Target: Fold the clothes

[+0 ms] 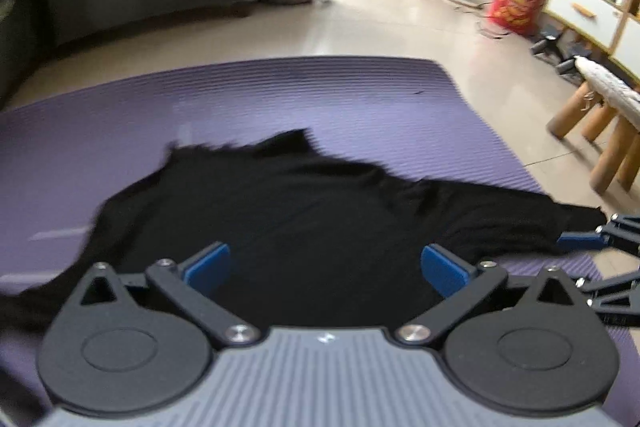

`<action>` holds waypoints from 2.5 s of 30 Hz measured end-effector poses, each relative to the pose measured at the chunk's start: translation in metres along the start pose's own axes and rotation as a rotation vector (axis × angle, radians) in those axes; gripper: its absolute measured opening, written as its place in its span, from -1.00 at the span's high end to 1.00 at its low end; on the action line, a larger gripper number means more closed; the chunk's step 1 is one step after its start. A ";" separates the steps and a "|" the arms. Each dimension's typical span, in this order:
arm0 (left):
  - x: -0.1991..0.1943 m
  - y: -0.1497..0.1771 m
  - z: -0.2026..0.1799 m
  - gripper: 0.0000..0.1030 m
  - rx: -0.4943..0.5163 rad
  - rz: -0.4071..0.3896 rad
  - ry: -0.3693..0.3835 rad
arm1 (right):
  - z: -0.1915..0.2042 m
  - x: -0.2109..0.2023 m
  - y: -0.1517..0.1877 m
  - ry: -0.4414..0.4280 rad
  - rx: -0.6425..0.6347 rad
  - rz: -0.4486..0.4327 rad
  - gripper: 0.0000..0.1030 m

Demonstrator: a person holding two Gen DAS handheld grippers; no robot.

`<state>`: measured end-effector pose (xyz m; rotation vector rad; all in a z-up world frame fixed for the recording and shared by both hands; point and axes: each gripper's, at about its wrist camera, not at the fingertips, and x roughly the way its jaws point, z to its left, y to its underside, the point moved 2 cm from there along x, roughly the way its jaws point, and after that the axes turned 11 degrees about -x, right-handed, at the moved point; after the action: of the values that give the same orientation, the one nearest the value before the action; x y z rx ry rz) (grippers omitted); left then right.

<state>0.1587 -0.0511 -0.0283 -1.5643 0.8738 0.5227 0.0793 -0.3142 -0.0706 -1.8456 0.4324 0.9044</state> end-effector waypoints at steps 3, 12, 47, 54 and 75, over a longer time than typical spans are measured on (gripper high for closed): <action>-0.028 0.009 0.029 -0.99 -0.017 0.026 -0.079 | 0.014 -0.011 -0.006 -0.017 -0.001 -0.021 -0.14; -0.090 0.029 0.122 -0.99 -0.130 0.024 -0.236 | 0.050 -0.027 -0.034 -0.043 0.038 -0.035 -0.34; -0.066 0.022 0.291 0.88 -0.360 -0.157 -0.472 | 0.281 0.089 -0.239 -0.315 -0.327 -0.078 -0.47; -0.085 0.020 0.317 0.85 -0.390 -0.180 -0.551 | 0.334 0.120 -0.265 -0.425 -0.404 -0.087 -0.42; -0.068 0.033 0.351 -0.39 -0.464 -0.005 -0.583 | 0.270 0.180 -0.295 -0.512 -0.562 0.145 0.50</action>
<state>0.1424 0.3058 -0.0646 -1.6839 0.3087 1.1686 0.2819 0.0752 -0.0820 -1.9845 -0.0199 1.6725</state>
